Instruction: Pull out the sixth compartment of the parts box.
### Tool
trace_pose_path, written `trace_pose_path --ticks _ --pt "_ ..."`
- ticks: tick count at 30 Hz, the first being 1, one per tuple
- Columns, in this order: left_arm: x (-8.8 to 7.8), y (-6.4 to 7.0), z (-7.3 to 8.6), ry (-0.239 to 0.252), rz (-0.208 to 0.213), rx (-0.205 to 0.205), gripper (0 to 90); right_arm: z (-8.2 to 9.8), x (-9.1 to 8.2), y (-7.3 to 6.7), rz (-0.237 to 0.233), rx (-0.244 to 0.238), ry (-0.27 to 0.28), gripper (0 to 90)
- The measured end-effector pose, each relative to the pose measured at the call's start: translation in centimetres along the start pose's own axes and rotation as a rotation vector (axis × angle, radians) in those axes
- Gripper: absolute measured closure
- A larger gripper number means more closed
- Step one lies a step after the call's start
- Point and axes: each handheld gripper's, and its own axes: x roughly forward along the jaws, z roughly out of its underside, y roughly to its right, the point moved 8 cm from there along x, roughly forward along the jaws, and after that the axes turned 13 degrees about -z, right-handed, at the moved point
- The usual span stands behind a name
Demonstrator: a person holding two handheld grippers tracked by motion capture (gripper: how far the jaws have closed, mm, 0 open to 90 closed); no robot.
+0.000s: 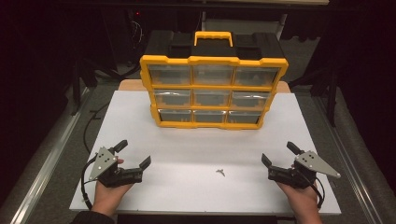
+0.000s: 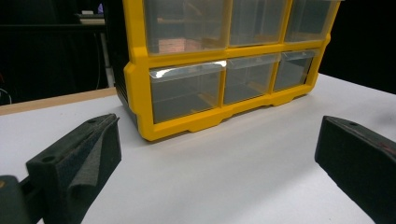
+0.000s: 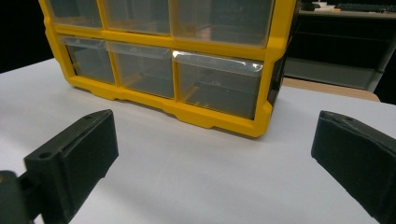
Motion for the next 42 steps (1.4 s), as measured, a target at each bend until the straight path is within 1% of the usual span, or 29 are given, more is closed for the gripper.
trace_pose_path --ticks 2,11,12,13,14,15,16,17,19,20,21,22,23,24,25,26,28,29,30,31,33,34,35,36,38,39,40,41,42 --pt "0.0 0.0 -0.1 0.004 -0.001 -0.003 1.0 0.0 -0.1 0.0 0.008 -0.001 -0.008 4.3" --pt "0.1 -0.1 0.1 -0.003 -0.002 -0.007 1.0 0.3 0.2 -0.2 0.008 -0.010 -0.047 7.9" --pt "0.1 -0.1 0.1 -0.006 -0.003 -0.002 1.0 0.3 0.2 -0.2 0.011 -0.015 -0.059 8.3" --pt "0.1 -0.1 0.2 -0.008 0.002 -0.008 1.2 0.4 0.3 -0.3 0.018 -0.021 -0.084 9.5" --pt "0.1 -0.1 0.2 -0.008 0.002 -0.008 1.4 0.4 0.3 -0.3 0.018 -0.021 -0.084 9.5" --pt "0.1 -0.1 0.2 -0.012 0.006 -0.008 1.5 0.6 0.3 -0.3 0.028 -0.028 -0.105 10.3" --pt "0.2 0.0 0.3 -0.015 0.006 -0.007 1.5 0.6 0.3 -0.3 0.028 -0.028 -0.105 10.3" --pt "0.2 0.0 0.3 -0.015 0.006 -0.005 1.5 0.6 0.4 -0.3 0.029 -0.040 -0.116 10.6" --pt "0.2 0.0 0.3 -0.019 0.007 0.004 1.5 0.9 0.5 -0.3 0.036 -0.041 -0.137 11.1" --pt "0.2 0.1 0.3 -0.019 0.007 0.006 1.5 0.9 0.6 -0.2 0.037 -0.050 -0.147 11.2" --pt "0.2 0.1 0.3 -0.020 0.007 0.005 1.5 1.2 0.7 -0.2 0.053 -0.068 -0.179 11.2" --pt "0.2 0.1 0.3 -0.020 0.007 0.005 1.5 1.4 0.8 -0.2 0.061 -0.077 -0.196 11.2" --pt "0.2 0.1 0.3 -0.020 0.007 0.005 1.5 1.4 0.8 -0.2 0.061 -0.077 -0.196 11.2" --pt "0.2 0.1 0.3 -0.022 0.008 0.005 1.5 1.6 1.0 -0.1 0.080 -0.122 -0.226 11.2" --pt "0.2 0.1 0.3 -0.022 0.008 0.005 1.5 1.7 1.0 0.0 0.094 -0.154 -0.244 11.2" --pt "0.2 0.1 0.3 -0.022 0.008 0.005 1.5 1.8 1.1 -0.1 0.108 -0.170 -0.259 11.2" --pt "0.2 0.1 0.3 -0.020 0.008 0.004 1.5 2.0 1.2 0.0 0.128 -0.219 -0.292 11.1" --pt "0.2 0.1 0.3 -0.020 0.008 0.004 1.5 2.1 1.3 -0.1 0.135 -0.229 -0.298 11.1" --pt "0.2 0.1 0.3 -0.020 0.007 0.004 1.5 2.1 1.3 -0.1 0.135 -0.229 -0.298 11.1" --pt "0.2 0.1 0.4 -0.020 0.007 0.004 1.5 2.2 1.3 0.0 0.150 -0.263 -0.319 11.1" --pt "0.2 0.1 0.4 -0.021 0.008 0.004 1.5 2.3 1.4 0.0 0.154 -0.270 -0.321 11.1" --pt "0.2 0.1 0.4 -0.022 0.009 0.004 1.5 2.5 1.5 0.0 0.164 -0.303 -0.324 10.8" --pt "0.2 0.1 0.4 -0.022 0.010 0.003 1.5 2.5 1.5 0.0 0.164 -0.303 -0.324 10.8" --pt "0.2 0.1 0.4 -0.023 0.012 0.003 1.5 2.7 1.6 0.1 0.184 -0.341 -0.338 10.5" --pt "0.2 0.1 0.4 -0.023 0.013 0.004 1.6 2.8 1.7 0.2 0.199 -0.375 -0.353 10.5" --pt "0.2 0.1 0.4 -0.023 0.013 0.004 1.6 2.8 1.7 0.2 0.199 -0.375 -0.353 10.5" --pt "0.2 0.1 0.4 -0.024 0.013 0.004 1.6 2.8 1.7 0.2 0.216 -0.424 -0.370 10.4" --pt "0.2 0.1 0.4 -0.023 0.013 0.005 1.6 2.8 1.7 0.2 0.216 -0.424 -0.370 10.4" --pt "0.2 0.2 0.4 -0.023 0.013 0.006 1.7 2.8 1.8 0.1 0.227 -0.457 -0.379 10.4"
